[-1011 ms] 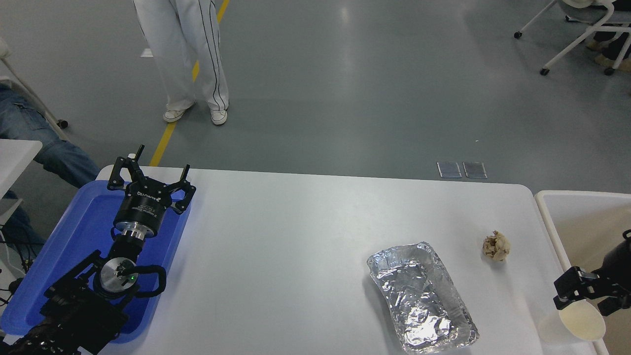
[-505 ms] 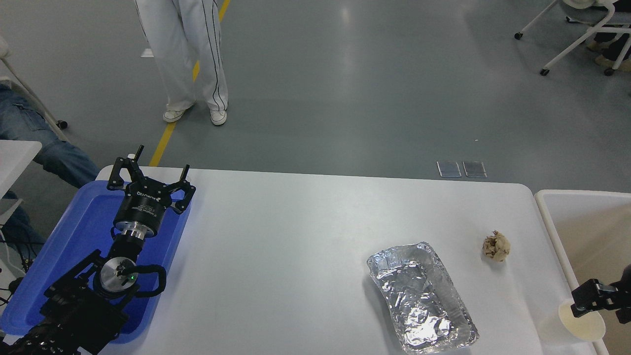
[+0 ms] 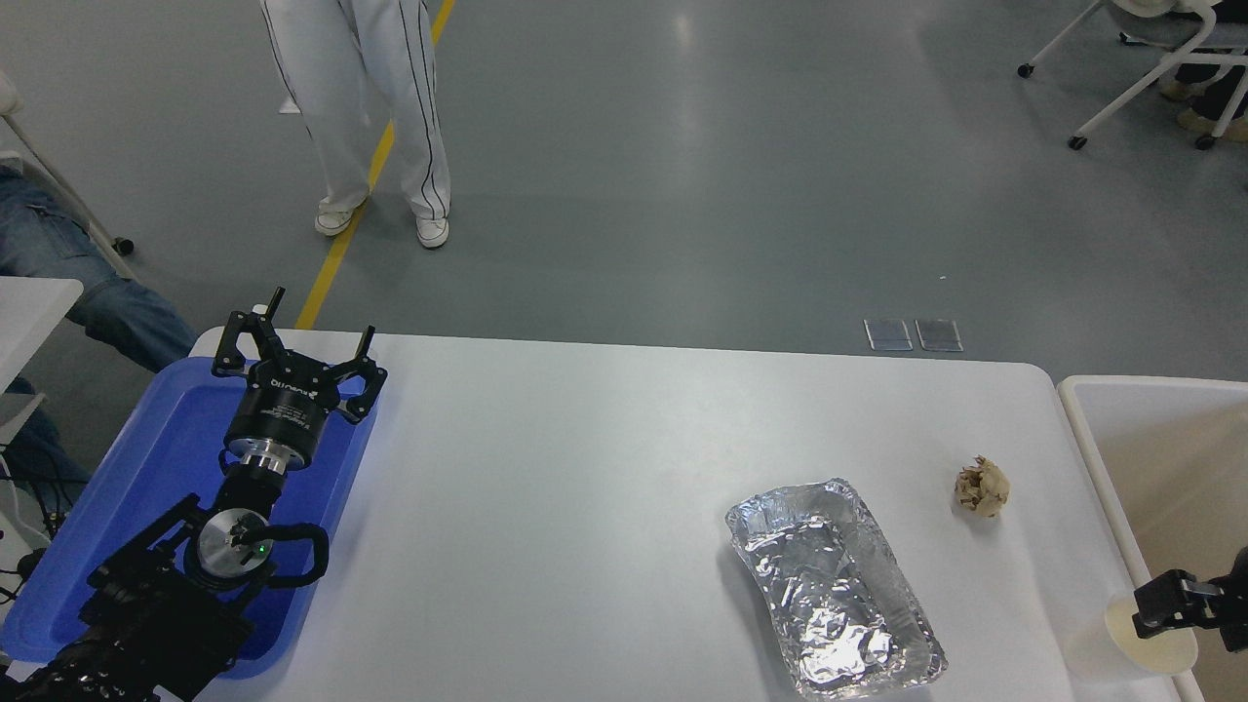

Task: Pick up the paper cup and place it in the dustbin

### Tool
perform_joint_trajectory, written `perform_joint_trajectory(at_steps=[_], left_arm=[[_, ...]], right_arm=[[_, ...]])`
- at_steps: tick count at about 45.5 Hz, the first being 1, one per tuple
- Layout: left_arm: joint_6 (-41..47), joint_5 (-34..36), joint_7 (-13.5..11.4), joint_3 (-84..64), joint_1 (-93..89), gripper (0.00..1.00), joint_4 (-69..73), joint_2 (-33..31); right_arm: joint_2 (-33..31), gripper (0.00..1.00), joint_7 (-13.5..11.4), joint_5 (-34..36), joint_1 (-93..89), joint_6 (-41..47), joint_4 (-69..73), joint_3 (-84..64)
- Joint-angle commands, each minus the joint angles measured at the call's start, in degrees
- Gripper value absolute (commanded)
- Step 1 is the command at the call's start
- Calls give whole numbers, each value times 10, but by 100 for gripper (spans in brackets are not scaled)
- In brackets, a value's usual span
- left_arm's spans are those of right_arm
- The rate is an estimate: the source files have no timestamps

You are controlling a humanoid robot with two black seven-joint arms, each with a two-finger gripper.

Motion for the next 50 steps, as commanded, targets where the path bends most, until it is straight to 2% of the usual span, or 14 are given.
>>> perform_joint_trajectory(at_steps=[1,3,5,9,11,22,29,35,43,50], left_arm=[[-1,0,0,0,0,100,0,0],[0,0,0,0,0,100,0,0],[0,0,0,0,0,100,0,0],[0,0,0,0,0,100,0,0],[-1,0,0,0,0,100,0,0],[0,0,0,0,0,100,0,0],[-1,0,0,0,0,100,0,0],[-1,0,0,0,0,100,0,0],[-1,0,0,0,0,100,0,0],[-1,0,0,0,0,100,0,0]], right_arm=[[0,52,0,8,-11,-7,-2,2],[0,48,1,9,-11,-7,-1,3],[0,39,0,8,-12,-7,-1,2],[-1,8,1,8,-12,-2,2,0],[-1,0,1,8,-12,-1,2,0],[-1,0,1,10,-12,3,16,3],[-1,0,1,46,-12,6,17,6],[-6,0,2,49,-5,12,17,5],[-26,0,4,32,56,85,31,-2],[-26,0,4,-20,125,160,54,-7]])
